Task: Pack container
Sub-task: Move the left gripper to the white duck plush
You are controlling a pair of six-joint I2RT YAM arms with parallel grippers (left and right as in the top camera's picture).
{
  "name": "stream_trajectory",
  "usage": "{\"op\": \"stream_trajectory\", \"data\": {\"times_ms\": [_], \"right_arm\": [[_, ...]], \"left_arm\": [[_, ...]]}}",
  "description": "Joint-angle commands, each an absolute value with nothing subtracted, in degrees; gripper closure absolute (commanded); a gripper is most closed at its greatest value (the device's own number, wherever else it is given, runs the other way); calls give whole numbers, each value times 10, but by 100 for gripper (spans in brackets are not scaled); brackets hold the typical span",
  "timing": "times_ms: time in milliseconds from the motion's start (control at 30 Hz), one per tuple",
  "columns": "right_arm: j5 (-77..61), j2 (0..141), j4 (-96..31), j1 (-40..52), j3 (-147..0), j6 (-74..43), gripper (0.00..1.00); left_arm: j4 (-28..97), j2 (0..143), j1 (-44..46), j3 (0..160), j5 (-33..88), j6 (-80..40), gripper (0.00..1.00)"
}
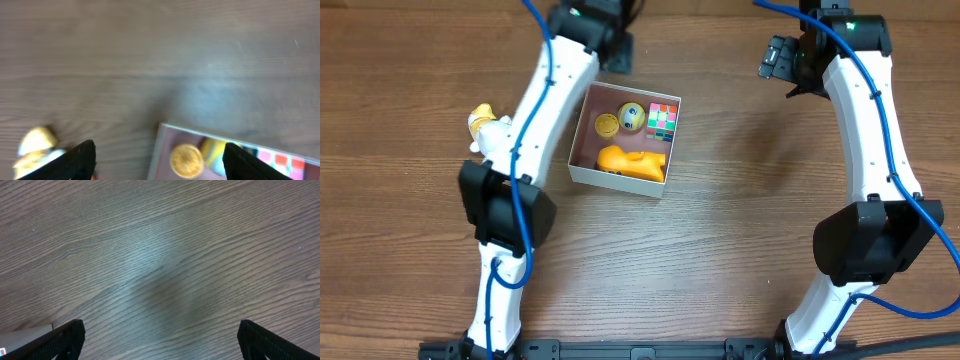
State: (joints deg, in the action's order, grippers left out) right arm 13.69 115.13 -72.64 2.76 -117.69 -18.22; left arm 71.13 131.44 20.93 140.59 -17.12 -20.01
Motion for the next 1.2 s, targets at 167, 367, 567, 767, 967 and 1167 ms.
{"op": "stream_trajectory", "data": {"times_ms": [167,367,567,767,967,1167], "right_arm": [[139,1146,-723,29,-1178,-187,0],[139,1146,-723,29,-1178,-187,0],[139,1146,-723,29,-1178,-187,0],[139,1146,-723,29,-1178,-187,0],[139,1146,-723,29,-1178,-187,0],[139,1146,-723,29,-1178,-187,0]], "left_arm": [[896,1303,84,1454,-199,-328,18],[943,1303,84,1454,-215,-320,20],[947,1303,90,1443,-236,-324,19],[917,1303,85,1345,-248,-335,20],[849,1303,80,1231,-245,-339,20],[801,1303,46,1179,-234,-329,20]]}}
